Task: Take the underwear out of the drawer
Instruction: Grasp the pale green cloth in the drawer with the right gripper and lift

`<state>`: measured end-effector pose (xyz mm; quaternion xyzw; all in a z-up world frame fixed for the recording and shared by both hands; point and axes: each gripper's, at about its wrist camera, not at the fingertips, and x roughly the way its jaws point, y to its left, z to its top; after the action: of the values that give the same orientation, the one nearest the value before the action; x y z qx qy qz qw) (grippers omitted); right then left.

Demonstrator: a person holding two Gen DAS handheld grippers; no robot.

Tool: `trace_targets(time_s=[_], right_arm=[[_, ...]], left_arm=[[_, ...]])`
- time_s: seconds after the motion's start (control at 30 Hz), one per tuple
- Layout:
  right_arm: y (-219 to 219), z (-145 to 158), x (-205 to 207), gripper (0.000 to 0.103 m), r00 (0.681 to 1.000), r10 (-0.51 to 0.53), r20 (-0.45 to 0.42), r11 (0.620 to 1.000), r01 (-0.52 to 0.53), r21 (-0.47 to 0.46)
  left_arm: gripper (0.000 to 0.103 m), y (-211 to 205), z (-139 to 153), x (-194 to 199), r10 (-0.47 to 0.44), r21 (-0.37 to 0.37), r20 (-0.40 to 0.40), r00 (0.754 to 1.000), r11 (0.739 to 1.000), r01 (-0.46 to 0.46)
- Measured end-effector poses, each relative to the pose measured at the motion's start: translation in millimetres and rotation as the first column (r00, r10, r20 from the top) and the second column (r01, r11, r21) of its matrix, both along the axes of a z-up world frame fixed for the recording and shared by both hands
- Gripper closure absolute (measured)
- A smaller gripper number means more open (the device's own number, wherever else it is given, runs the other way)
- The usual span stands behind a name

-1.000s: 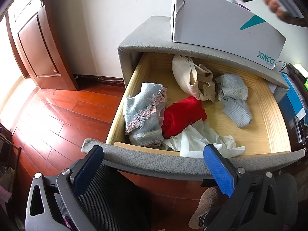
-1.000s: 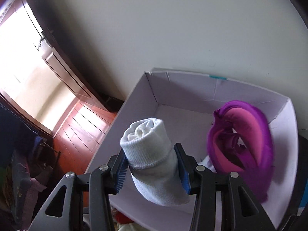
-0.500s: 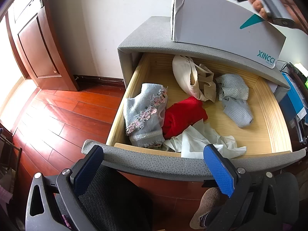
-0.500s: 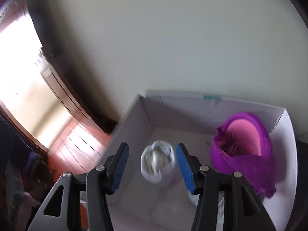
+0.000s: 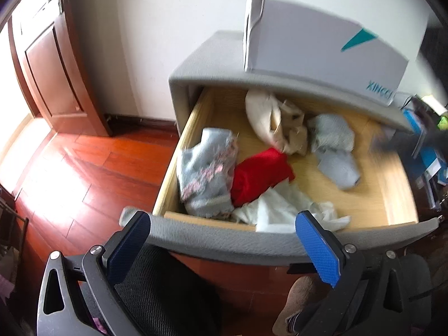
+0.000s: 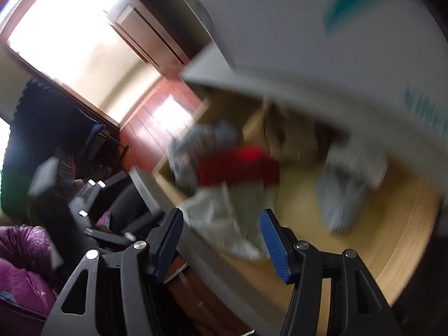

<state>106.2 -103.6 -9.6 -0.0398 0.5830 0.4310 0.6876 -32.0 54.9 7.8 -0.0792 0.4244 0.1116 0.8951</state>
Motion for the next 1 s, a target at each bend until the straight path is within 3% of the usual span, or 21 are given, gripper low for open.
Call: trace_targets(time_s=[0.13, 0.27, 0.37, 0.57, 0.63, 0.77, 0.9, 0.93, 1.0], right_arm=[[2.3, -46.8, 13.4, 0.044, 0.978, -0.048, -0.203, 0.999, 0.049, -0.001], [14.1, -56.5, 11.5, 0.044, 0.942, -0.074, -0.327, 0.997, 0.083, 0.012], [34.0, -74.4, 12.9, 0.044, 0.919, -0.074, -0.388, 0.997, 0.055, -0.059], [62.6, -83.9, -4.6, 0.044, 0.916, -0.044, -0.398, 0.982, -0.034, -0.187], [72.7, -91.9, -6.3, 0.029, 0.918, -0.048, -0.394, 0.973, -0.046, -0.227], [79.2, -94.5, -7.4, 0.025, 0.919, -0.06, -0.389, 0.97, -0.038, -0.238], [64.1, -102.3, -0.8, 0.026, 0.882, -0.135, -0.452, 0.975, 0.036, -0.221], [61.1, -106.5, 0.8, 0.032, 0.878, -0.156, -0.452, 0.973, 0.058, -0.224], [52.2, -108.4, 1.7, 0.071, 0.881, -0.18, -0.438, 0.968, 0.079, -0.239]], left_arm=[[0.0, 1.5, 21.1, -3.1, 0.0, 0.036, 0.037, 0.999, 0.999, -0.001], [0.0, 20.0, 33.1, -3.5, 0.028, 0.046, 0.033, 0.999, 0.999, -0.029], [0.0, 35.3, 38.6, -3.8, 0.059, 0.033, 0.031, 0.998, 0.998, -0.06], [0.0, 52.8, 38.7, -5.5, 0.105, 0.014, 0.046, 0.993, 0.994, -0.106], [0.0, 53.4, 35.5, -4.7, 0.101, 0.003, 0.029, 0.994, 0.995, -0.101], [0.0, 50.0, 33.6, -4.4, 0.083, 0.003, 0.027, 0.996, 0.997, -0.083], [0.0, 49.8, 35.1, -5.5, 0.086, -0.003, 0.032, 0.996, 0.996, -0.086], [0.0, 50.8, 35.7, -6.3, 0.09, -0.006, 0.033, 0.995, 0.996, -0.089], [0.0, 51.9, 35.9, -6.4, 0.094, -0.005, 0.034, 0.995, 0.996, -0.094]])
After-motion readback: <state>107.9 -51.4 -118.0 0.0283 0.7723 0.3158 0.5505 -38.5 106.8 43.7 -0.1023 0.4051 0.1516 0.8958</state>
